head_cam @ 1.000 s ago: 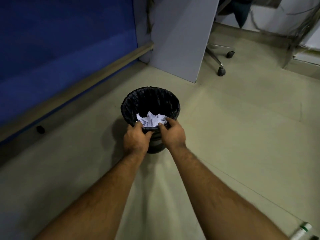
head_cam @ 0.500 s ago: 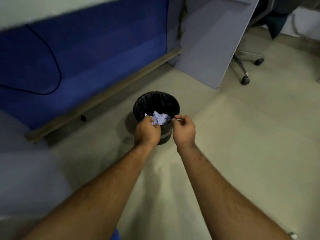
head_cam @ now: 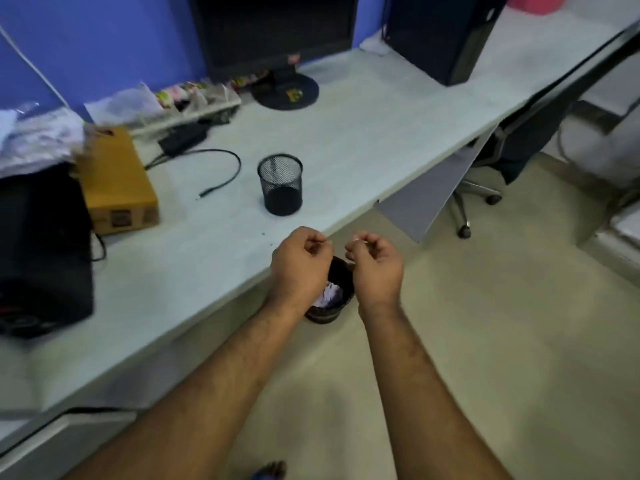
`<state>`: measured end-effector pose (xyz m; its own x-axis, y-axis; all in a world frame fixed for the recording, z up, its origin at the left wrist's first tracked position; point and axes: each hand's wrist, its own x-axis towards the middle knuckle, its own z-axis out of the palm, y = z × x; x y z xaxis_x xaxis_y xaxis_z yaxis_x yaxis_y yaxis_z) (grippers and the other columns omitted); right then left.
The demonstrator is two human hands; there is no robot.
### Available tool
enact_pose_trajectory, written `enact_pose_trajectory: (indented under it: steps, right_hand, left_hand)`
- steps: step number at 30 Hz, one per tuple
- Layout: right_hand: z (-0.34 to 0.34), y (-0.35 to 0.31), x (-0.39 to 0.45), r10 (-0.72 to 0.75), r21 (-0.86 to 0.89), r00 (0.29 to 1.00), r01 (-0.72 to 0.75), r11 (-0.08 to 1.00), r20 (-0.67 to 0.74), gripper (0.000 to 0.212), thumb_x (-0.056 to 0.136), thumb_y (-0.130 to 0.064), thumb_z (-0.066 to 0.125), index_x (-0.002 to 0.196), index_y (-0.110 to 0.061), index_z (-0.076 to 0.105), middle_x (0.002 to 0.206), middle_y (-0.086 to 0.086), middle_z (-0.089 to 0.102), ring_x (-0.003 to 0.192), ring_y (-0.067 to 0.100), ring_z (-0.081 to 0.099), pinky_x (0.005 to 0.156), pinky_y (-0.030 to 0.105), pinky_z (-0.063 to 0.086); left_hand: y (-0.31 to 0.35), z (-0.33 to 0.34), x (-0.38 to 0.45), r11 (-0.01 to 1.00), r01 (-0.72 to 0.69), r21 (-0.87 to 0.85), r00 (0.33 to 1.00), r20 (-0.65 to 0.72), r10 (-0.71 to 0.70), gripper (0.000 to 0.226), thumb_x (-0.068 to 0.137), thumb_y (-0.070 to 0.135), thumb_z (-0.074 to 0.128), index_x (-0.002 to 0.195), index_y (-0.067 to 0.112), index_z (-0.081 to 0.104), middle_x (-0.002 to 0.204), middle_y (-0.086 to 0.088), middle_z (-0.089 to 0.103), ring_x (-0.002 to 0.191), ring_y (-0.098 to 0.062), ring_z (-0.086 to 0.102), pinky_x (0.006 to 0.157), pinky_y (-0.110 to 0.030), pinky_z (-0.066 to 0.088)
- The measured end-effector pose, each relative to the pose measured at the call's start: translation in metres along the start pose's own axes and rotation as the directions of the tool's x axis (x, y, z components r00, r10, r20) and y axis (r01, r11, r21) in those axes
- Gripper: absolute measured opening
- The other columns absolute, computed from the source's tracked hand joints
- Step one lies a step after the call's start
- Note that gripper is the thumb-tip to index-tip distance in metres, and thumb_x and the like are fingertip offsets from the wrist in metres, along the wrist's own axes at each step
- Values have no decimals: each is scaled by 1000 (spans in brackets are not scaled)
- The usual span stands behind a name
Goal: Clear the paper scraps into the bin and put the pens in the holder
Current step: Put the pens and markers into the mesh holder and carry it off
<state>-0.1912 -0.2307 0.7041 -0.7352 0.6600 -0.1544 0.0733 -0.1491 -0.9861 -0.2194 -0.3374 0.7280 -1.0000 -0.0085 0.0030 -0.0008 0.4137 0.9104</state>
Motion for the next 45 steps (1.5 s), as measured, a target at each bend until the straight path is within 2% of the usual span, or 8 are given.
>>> enact_pose_trajectory:
  steps: [5,11,16,22,31,37,40,45]
  right_hand:
    - [62,-55,-9,94,-231,993,-75,970,74,21,88,-27,71,108,-22,65,81,-7,66,68,6,60,61,18,45]
    - [106,-49,12,148,-476,987,-104,873,56,52,82,-37,76,128,-21,57,117,-2,63,106,19,63,92,37,54]
    - [143,-34,41,18,-535,996,34,844,91,73,80,-40,78,143,-18,47,142,1,55,129,19,53,106,38,46]
    - [167,-22,57,37,-505,985,55,861,170,106,72,-43,85,155,-25,22,151,-2,45,139,17,44,111,25,36]
    - [171,-21,61,-11,-372,994,52,927,112,83,70,-33,87,138,-23,43,130,-10,55,118,11,55,95,18,45]
    - [124,-19,34,-20,-226,1000,23,974,14,81,62,-43,87,131,-33,46,125,-11,58,118,8,58,104,36,50]
    - [89,-24,17,-23,-151,1000,21,988,-7,74,62,-37,88,125,-31,51,122,-7,62,115,9,62,102,40,52]
    - [-10,-9,-10,-21,-145,995,6,989,-101,75,62,-35,86,128,-27,52,124,-5,61,115,9,62,101,36,53]
  left_hand:
    - [-9,-64,47,937,2,349,1000,-15,3,41,83,32,69,119,18,57,114,-4,62,109,-25,57,91,-37,47]
    - [-75,-79,99,751,-51,658,957,247,-151,91,83,55,62,152,10,23,161,-19,14,150,-33,10,122,-43,9]
    - [-106,-70,96,669,-188,720,978,198,62,83,86,61,42,146,5,40,156,-22,31,147,-37,24,122,-49,15]
    - [-112,-61,96,595,-209,776,978,182,105,75,94,57,39,147,4,39,156,-22,30,147,-37,23,121,-50,17]
    - [-115,-57,97,548,-233,803,972,175,156,72,98,54,34,147,1,38,155,-24,30,146,-40,25,120,-52,18]
    - [-110,-57,96,490,-252,834,967,201,154,62,100,41,33,144,-1,40,151,-28,36,142,-43,30,119,-53,17]
    - [-96,-51,91,520,-395,757,917,289,275,48,91,21,50,135,2,53,136,-21,56,130,-37,50,112,-49,36]
    - [-52,1,24,766,-485,422,865,363,347,43,83,11,63,125,4,60,120,-13,65,110,-30,60,93,-40,49]
